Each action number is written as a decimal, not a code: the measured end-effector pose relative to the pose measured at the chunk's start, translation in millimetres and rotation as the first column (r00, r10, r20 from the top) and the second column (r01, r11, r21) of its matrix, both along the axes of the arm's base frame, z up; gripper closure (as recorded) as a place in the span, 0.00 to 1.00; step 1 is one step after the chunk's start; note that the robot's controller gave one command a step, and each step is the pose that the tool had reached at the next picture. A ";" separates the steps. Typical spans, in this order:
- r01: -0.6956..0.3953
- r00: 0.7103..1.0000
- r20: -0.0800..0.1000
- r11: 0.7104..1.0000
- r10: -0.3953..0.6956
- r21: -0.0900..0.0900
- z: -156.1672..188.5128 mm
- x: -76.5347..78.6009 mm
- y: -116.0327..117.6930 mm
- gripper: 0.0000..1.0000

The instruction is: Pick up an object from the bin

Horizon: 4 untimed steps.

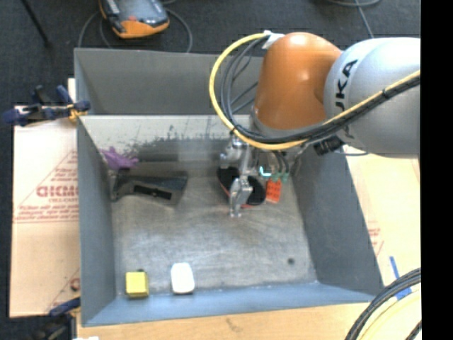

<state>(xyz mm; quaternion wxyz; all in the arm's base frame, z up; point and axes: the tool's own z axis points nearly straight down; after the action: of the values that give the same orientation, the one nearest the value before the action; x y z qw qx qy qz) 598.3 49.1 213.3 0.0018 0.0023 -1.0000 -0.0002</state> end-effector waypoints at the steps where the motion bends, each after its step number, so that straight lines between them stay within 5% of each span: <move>1: 0.001 1.000 0.008 1.000 -0.001 0.001 4.9 1.4 -0.1 0.00; 2: 0.118 0.993 0.011 0.993 -0.118 0.002 -41.3 14.8 28.9 0.00; 3: -0.009 1.000 0.008 1.000 0.009 -0.001 -51.6 39.5 61.3 0.00; 4: -0.029 1.000 0.010 1.000 0.029 0.001 -51.5 45.6 88.0 0.00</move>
Offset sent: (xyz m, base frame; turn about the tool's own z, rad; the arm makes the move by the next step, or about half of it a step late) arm 0.0374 0.0919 -0.1433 0.3440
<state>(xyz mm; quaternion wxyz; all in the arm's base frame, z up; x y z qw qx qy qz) 643.9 137.1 161.9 -0.0031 0.0165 -0.9999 -0.0009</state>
